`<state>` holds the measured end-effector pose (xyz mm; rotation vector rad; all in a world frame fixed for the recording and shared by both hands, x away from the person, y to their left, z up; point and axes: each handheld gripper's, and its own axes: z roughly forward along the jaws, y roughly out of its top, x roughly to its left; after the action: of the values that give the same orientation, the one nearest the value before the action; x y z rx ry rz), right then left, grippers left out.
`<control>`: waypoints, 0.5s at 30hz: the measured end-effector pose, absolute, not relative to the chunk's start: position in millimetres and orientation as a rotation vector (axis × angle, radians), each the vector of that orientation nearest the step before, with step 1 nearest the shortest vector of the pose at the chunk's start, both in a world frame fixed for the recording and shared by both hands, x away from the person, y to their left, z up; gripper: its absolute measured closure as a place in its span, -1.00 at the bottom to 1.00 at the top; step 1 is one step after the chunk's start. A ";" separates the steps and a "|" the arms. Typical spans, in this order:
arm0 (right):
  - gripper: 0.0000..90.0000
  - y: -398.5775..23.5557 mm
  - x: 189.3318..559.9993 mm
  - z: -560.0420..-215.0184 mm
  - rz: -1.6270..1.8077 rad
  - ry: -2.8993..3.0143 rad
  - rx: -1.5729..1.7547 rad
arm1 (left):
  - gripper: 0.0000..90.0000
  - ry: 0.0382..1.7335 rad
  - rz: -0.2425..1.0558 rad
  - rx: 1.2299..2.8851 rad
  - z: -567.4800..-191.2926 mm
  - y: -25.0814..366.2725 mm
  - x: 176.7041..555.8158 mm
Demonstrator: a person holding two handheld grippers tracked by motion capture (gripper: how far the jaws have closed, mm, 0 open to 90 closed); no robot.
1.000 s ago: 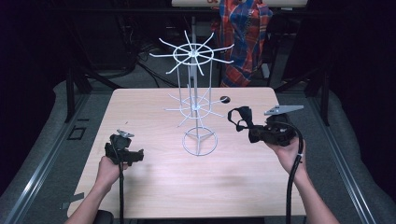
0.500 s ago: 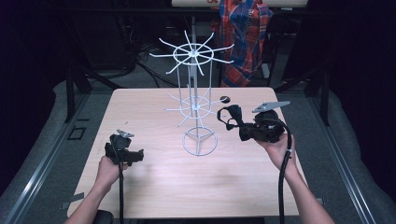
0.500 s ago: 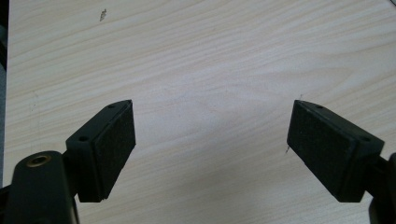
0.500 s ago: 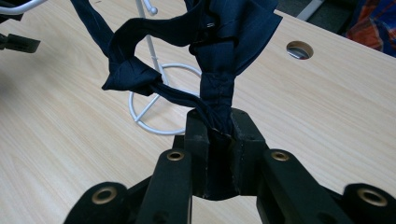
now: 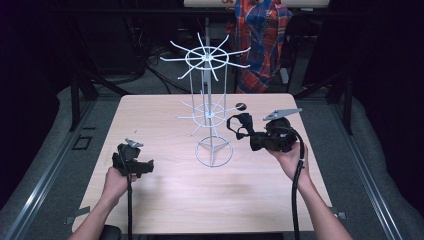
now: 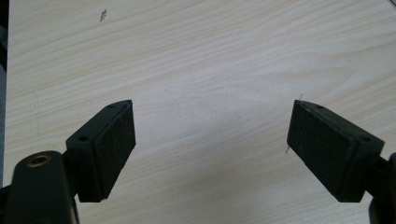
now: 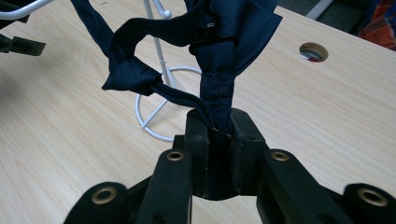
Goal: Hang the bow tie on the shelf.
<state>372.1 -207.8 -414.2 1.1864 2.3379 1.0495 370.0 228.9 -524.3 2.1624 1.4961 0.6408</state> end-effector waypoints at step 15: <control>0.76 -194.9 378.4 -420.2 1.036 2.362 1.172 | -0.65 1.497 0.636 2.163 -524.7 229.1 370.5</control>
<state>378.4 -194.9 -420.2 1.1721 2.3622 1.0358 370.5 229.1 -524.7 2.1634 1.4970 0.6358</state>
